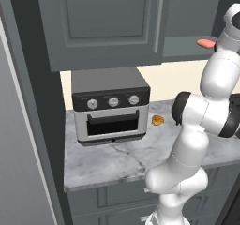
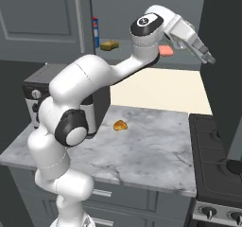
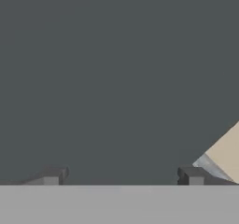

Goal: Pick the sponge and bar soap from the cabinet and place them on the counter.

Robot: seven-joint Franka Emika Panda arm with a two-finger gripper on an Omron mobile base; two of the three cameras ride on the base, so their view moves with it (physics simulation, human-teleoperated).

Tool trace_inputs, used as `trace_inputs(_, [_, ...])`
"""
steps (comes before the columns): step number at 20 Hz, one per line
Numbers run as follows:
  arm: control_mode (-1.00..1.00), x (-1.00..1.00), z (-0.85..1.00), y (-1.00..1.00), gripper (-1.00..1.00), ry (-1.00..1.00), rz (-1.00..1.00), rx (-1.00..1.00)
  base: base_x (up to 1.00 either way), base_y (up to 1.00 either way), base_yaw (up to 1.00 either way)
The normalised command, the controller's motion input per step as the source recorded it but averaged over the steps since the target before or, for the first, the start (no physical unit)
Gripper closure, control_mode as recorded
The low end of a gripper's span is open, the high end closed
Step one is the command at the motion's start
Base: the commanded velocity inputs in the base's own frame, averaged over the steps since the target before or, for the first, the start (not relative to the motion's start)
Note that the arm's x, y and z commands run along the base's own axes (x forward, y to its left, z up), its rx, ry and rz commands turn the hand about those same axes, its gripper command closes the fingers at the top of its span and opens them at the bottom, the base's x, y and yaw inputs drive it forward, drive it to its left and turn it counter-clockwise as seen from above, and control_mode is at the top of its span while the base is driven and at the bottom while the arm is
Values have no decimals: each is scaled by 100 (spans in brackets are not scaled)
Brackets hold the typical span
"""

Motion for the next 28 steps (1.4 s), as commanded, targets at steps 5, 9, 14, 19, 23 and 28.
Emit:
trace_inputs(5, [-100, -8, -20, 10, -100, -5, 6, 3, 0, 0, 0])
trace_inputs(9, [-100, -18, -17, 42, -100, -11, 7, 0, 0, 0, 0])
trace_inputs(14, [-100, -31, -3, 51, -100, -13, 9, 0, 0, 0, 0])
trace_inputs(19, [-100, -39, -1, 45, -100, -6, 15, -1, 0, 0, 0])
trace_inputs(23, [-100, -51, -7, 40, -100, 0, 18, -2, 0, 0, 0])
trace_inputs(28, [-100, -41, -12, 47, -100, -4, 18, -2, 0, 0, 0])
